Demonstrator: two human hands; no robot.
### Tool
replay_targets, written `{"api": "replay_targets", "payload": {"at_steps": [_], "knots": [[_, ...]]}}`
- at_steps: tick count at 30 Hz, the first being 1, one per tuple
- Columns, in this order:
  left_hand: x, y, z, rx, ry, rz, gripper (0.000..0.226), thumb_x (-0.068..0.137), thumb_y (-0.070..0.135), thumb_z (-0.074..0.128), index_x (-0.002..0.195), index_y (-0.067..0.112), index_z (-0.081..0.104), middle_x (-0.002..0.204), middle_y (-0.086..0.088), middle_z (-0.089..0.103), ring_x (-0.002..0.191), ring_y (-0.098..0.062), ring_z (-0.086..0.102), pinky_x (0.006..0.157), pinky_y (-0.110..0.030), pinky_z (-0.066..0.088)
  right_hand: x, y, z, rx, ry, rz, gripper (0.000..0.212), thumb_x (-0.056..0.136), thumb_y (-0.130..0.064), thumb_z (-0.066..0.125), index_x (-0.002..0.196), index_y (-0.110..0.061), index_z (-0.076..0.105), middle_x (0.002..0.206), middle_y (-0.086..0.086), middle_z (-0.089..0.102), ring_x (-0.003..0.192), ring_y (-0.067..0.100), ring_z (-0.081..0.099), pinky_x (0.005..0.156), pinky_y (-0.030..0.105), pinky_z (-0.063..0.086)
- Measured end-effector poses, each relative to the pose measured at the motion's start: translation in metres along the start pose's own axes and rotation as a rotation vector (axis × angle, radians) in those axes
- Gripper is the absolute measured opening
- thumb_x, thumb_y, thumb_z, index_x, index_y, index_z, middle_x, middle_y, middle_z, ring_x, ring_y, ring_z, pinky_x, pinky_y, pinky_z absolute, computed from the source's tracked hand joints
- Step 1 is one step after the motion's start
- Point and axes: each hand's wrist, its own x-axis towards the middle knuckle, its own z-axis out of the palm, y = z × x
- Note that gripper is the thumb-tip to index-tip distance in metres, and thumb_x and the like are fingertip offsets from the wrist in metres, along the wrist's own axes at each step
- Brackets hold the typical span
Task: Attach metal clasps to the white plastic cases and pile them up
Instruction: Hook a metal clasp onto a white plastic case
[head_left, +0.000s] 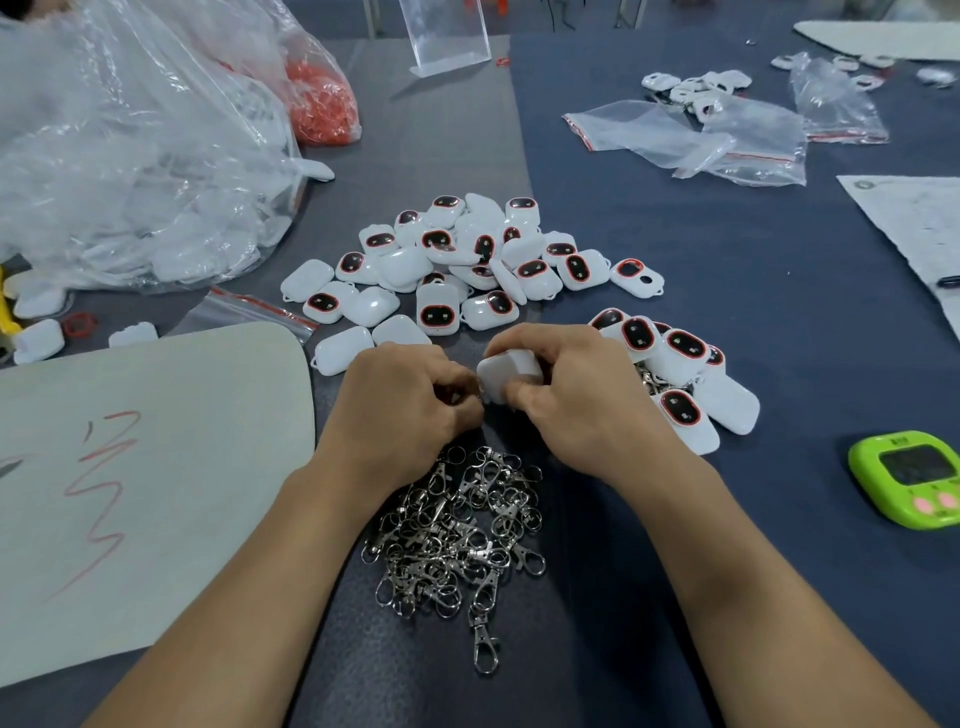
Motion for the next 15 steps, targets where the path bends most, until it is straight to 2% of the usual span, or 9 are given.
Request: {"api": "replay_targets", "payload": {"at_steps": [3,4,7,9,12,15], "knots": [[-0.0025,0.0025,0.0003,0.048,0.030,0.013,0.013,0.070,0.032,0.074,0.078,0.026,0.081,0.066,0.007,0.066,0.067,-0.019,0.059,0.066,-0.034,0.046,-0.0014,-0.0024,0.0020,-0.037,0.008,-0.007,0.028,0.088,-0.014,0.068,0.106,-0.035,0.074,0.102,-0.004,0.074,0.093,0.016,0.066,0.079,0.026,0.053],[-0.0031,0.0033,0.0004,0.078,0.045,0.022,0.010,0.071,0.029,0.077,0.079,0.025,0.081,0.066,0.006,0.067,0.067,-0.023,0.058,0.067,-0.036,0.046,-0.0023,-0.0031,0.0030,-0.045,0.014,-0.012,0.027,0.087,-0.016,0.068,0.105,-0.036,0.074,0.100,-0.005,0.074,0.093,0.016,0.065,0.079,0.028,0.052],[-0.0045,0.0043,0.0015,0.174,0.099,0.076,0.008,0.069,0.019,0.085,0.075,0.022,0.081,0.064,0.005,0.068,0.065,-0.025,0.053,0.067,-0.034,0.037,-0.0040,-0.0035,0.0043,-0.051,0.028,-0.022,0.023,0.087,-0.021,0.069,0.102,-0.037,0.072,0.094,-0.007,0.074,0.089,0.014,0.064,0.074,0.028,0.050],[-0.0051,0.0056,0.0022,0.197,0.136,0.101,0.006,0.069,0.020,0.085,0.072,0.020,0.079,0.061,0.005,0.066,0.061,-0.025,0.052,0.065,-0.032,0.032,-0.0036,-0.0026,0.0035,-0.020,0.035,-0.022,0.021,0.087,-0.021,0.069,0.100,-0.037,0.073,0.090,-0.006,0.074,0.086,0.015,0.065,0.075,0.031,0.054],[-0.0068,0.0078,0.0038,0.204,0.167,0.097,0.007,0.072,0.027,0.080,0.069,0.021,0.078,0.059,0.005,0.064,0.059,-0.025,0.050,0.066,-0.034,0.034,-0.0032,-0.0017,0.0019,0.021,0.041,-0.028,0.018,0.085,-0.020,0.070,0.097,-0.034,0.074,0.086,-0.006,0.074,0.084,0.016,0.067,0.076,0.035,0.056],[-0.0088,0.0092,0.0051,0.210,0.166,0.072,0.009,0.075,0.024,0.086,0.071,0.021,0.078,0.060,0.002,0.065,0.058,-0.023,0.046,0.064,-0.032,0.034,-0.0040,-0.0004,0.0032,0.018,0.047,-0.034,0.013,0.085,-0.025,0.071,0.094,-0.034,0.074,0.082,-0.007,0.074,0.081,0.014,0.067,0.074,0.034,0.056]]}}
